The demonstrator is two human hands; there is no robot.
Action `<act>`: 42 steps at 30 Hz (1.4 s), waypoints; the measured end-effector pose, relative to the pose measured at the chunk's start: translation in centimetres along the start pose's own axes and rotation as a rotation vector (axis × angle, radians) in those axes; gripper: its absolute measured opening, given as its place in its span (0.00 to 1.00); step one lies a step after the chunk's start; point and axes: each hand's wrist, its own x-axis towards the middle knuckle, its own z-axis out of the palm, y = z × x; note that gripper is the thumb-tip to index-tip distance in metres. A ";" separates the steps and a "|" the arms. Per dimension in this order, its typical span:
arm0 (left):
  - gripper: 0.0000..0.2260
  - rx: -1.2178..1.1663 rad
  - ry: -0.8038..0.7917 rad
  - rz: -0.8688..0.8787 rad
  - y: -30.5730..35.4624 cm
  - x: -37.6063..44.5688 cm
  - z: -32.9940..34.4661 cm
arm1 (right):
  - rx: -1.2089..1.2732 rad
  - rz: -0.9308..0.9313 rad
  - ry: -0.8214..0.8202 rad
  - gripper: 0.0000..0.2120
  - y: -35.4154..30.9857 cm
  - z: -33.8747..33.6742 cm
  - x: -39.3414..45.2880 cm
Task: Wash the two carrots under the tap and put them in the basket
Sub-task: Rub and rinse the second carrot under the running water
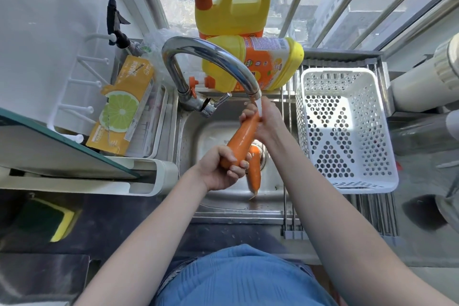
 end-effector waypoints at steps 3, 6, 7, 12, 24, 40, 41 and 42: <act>0.24 -0.056 0.188 0.119 0.2 0.5 -0.2 | -0.055 -0.200 0.047 0.23 0.1 -0.6 -0.3; 0.15 -0.343 0.334 0.302 0.2 1.6 0.0 | -0.228 -0.382 -0.027 0.29 0.2 -1.4 -1.7; 0.18 -0.390 0.251 0.295 0.1 1.8 0.6 | -0.305 -0.431 -0.062 0.28 0.4 -1.6 -2.3; 0.13 -0.004 0.258 0.238 0.3 4.3 3.1 | -0.562 -0.316 -0.187 0.25 2.1 -3.6 -4.7; 0.14 0.426 0.376 0.122 0.8 4.1 3.9 | -0.482 0.021 -0.027 0.11 0.8 -3.6 -1.5; 0.12 0.641 0.342 -0.014 3.5 3.6 6.1 | 0.015 0.071 -0.167 0.17 -2.1 -1.7 -0.1; 0.11 0.662 0.401 0.038 3.4 3.9 6.2 | -0.024 0.059 -0.102 0.17 -2.2 -1.5 0.2; 0.10 0.706 0.457 0.092 3.2 4.1 6.3 | -0.045 0.030 -0.044 0.18 -2.2 -1.2 0.5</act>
